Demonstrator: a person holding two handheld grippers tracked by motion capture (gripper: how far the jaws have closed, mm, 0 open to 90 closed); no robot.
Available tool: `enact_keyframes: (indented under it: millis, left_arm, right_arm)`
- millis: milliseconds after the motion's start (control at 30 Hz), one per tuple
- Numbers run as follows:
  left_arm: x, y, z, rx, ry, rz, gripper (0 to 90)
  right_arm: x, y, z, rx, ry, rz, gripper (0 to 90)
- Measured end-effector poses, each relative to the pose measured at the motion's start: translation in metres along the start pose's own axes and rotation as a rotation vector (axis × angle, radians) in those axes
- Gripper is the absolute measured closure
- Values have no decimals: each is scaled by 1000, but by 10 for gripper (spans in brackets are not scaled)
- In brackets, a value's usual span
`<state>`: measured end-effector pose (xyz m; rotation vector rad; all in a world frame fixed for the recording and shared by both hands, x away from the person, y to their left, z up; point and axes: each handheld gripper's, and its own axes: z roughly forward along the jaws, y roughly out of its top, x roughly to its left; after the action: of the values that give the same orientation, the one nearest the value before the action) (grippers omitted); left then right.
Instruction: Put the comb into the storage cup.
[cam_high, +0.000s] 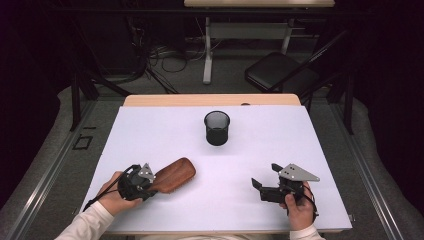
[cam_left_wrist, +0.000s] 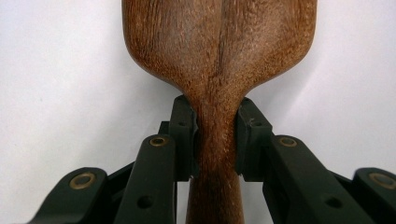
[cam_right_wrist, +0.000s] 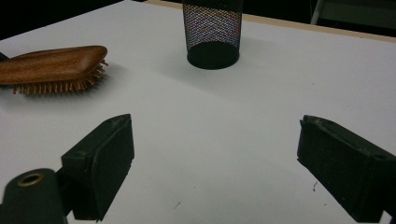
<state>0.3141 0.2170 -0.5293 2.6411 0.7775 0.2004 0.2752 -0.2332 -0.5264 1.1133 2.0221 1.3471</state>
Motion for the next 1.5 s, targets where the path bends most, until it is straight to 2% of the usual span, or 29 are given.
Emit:
enact_keyframes:
  millis: [133,267,700,1100,1500]
  left_arm:
    - [0,-1,-1,-13,-5,-12,721]
    - [0,0,-2,-23,1,-1,721]
    - [-1,3,-3,-79,-3,-31,719]
    - [2,6,-6,-164,-7,-108,720]
    - [1,17,-11,-229,-14,-128,719]
  right_arm:
    - [0,0,0,0,0,-1,107]
    - [0,0,0,0,0,-1,107]
    - [0,0,0,-2,2,0,107]
    - [0,0,-1,-2,2,3,107]
    - [0,0,-1,-2,3,3,107]
